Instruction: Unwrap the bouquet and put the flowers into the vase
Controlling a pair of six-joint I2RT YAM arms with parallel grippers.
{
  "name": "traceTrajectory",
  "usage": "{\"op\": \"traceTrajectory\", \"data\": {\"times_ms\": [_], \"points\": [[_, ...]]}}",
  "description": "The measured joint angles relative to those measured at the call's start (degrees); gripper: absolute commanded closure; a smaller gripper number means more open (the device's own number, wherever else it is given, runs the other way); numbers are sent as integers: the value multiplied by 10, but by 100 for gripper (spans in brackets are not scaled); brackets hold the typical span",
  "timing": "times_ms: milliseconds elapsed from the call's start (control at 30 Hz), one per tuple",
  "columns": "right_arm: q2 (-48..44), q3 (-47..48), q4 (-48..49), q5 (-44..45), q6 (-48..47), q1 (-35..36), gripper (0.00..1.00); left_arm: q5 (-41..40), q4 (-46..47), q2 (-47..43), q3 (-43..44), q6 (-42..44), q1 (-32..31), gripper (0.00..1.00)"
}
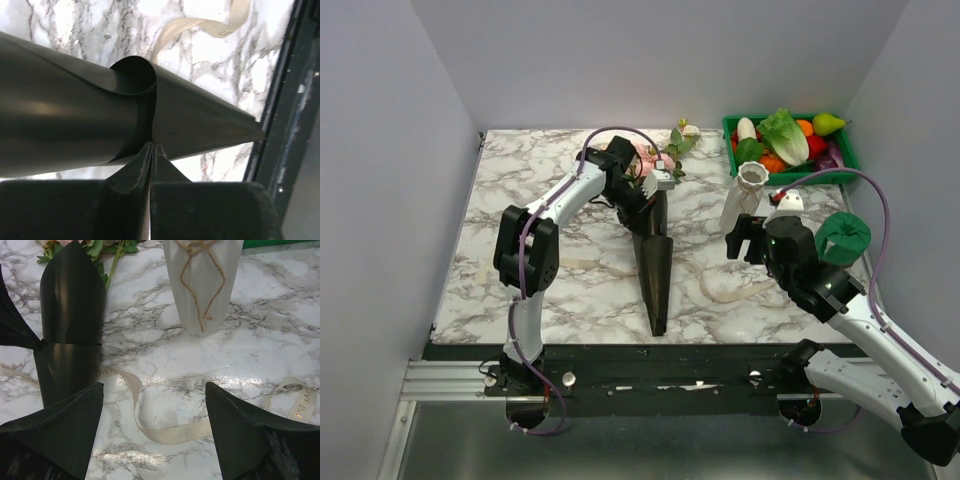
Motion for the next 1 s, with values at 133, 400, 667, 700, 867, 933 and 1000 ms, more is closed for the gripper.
{"op": "traceTrajectory", "data": {"times_ms": [133,400,667,700,867,933,1000], "points": [[-3,0,0,0,0,0,12,23,-32,4,33,2,0,100],[-7,0,0,0,4,0,13,74,-75,2,102,1,0,58],[-12,0,0,0,6,0,6,52,-45,-21,30,-46,5,27],[-14,0,0,0,6,0,6,50,-42,-23,19,-50,8,25],[-21,-3,4,0,6,0,5,40,0,-44,-28,-87,74,25],[-21,-3,5,0,5,0,5,26,26,-64,-50,-101,109,24],[-21,-4,5,0,4,0,5,7,56,-87,-73,-115,130,24]]}}
